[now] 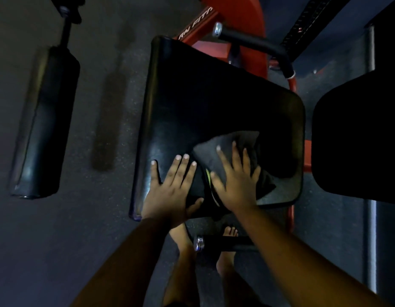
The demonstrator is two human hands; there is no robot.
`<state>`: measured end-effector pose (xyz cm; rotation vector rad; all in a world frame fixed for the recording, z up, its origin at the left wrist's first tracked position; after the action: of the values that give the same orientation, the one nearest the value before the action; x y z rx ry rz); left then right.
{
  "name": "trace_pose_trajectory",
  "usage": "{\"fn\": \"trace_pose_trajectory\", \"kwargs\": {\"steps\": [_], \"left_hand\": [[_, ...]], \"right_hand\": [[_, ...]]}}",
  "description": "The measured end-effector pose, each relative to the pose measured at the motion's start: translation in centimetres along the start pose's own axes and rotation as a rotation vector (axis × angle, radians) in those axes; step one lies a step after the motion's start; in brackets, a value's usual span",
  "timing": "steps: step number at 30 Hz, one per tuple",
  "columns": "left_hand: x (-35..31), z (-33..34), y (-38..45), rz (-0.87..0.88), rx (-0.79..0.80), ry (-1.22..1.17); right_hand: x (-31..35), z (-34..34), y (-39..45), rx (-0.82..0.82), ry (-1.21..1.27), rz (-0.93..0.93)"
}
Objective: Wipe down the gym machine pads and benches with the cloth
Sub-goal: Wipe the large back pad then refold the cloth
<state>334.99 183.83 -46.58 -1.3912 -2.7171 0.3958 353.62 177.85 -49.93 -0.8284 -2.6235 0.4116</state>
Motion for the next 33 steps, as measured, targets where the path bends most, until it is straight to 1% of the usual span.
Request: {"fn": "trace_pose_trajectory", "kwargs": {"steps": [1, 2, 5, 7, 9, 10, 11, 14, 16, 18, 20, 21, 22, 24, 26, 28, 30, 33], "left_hand": [[0.0, -0.1, 0.0, -0.004, 0.012, -0.010], [-0.1, -0.3, 0.1, -0.006, 0.013, -0.014], [-0.3, -0.7, 0.7, 0.018, 0.000, -0.013], [-0.8, -1.2, 2.5, 0.128, -0.047, 0.005], [-1.2, -1.8, 5.2, 0.210, -0.052, 0.037], [-1.2, -1.9, 6.6, 0.206, -0.045, 0.047], [-1.1, -2.0, 7.9, 0.181, -0.040, 0.051], [-0.5, -1.6, 10.6, 0.097, 0.006, 0.033], [-0.5, -1.2, 10.8, 0.085, 0.008, 0.044], [-0.6, -1.3, 10.6, 0.099, -0.005, 0.046], [-0.5, -1.3, 10.7, 0.110, -0.027, 0.041], [-0.5, -1.3, 10.7, 0.112, -0.029, 0.041], [-0.4, -1.3, 10.8, 0.113, -0.030, 0.036], [-0.2, -1.2, 10.7, 0.110, -0.027, 0.018], [-0.2, -1.1, 10.8, 0.107, -0.021, 0.005], [-0.2, -1.4, 10.7, 0.110, -0.017, -0.013], [-0.2, -1.8, 10.4, 0.122, -0.002, -0.018], [-0.1, -2.9, 9.9, 0.115, 0.070, -0.065]], "right_hand": [[-1.6, 0.3, -1.6, 0.041, -0.013, -0.036], [-3.7, 0.4, -3.0, 0.086, -0.021, -0.018], [-10.0, 0.2, -3.9, 0.066, -0.020, 0.237], [-12.4, -0.2, -1.4, 0.053, 0.001, 0.369], [-12.7, -1.1, 2.3, 0.063, 0.047, 0.485], [-12.4, -1.5, 3.7, 0.068, 0.064, 0.534], [-11.9, -1.7, 4.5, 0.062, 0.065, 0.544], [-11.6, -0.8, 2.2, 0.032, 0.043, 0.425], [-12.4, -0.8, 1.0, 0.026, 0.033, 0.415], [-12.6, -1.8, 4.4, 0.014, 0.053, 0.524], [-11.2, -3.3, 10.2, -0.038, 0.112, 0.622], [-9.8, -4.2, 12.8, -0.050, 0.132, 0.622], [-8.4, -4.7, 14.9, -0.045, 0.134, 0.583], [-5.4, -4.7, 15.9, -0.061, 0.063, 0.416], [-3.3, -3.7, 12.6, -0.086, -0.014, 0.228], [-2.6, -2.1, 6.9, -0.103, -0.023, 0.112], [-3.2, -1.4, 2.3, -0.076, -0.006, 0.089], [-4.3, -2.2, -0.2, 0.048, -0.019, 0.053]]}}
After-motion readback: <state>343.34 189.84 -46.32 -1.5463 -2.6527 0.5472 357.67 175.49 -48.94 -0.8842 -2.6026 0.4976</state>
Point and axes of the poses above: each hand's wrist, its own y-axis towards the middle knuckle, its own z-axis out of the palm, x = y × z, the point moved 3 cm from there along y, towards the middle knuckle, and after that the axes turned 8 degrees about z, right-handed, at the moved point
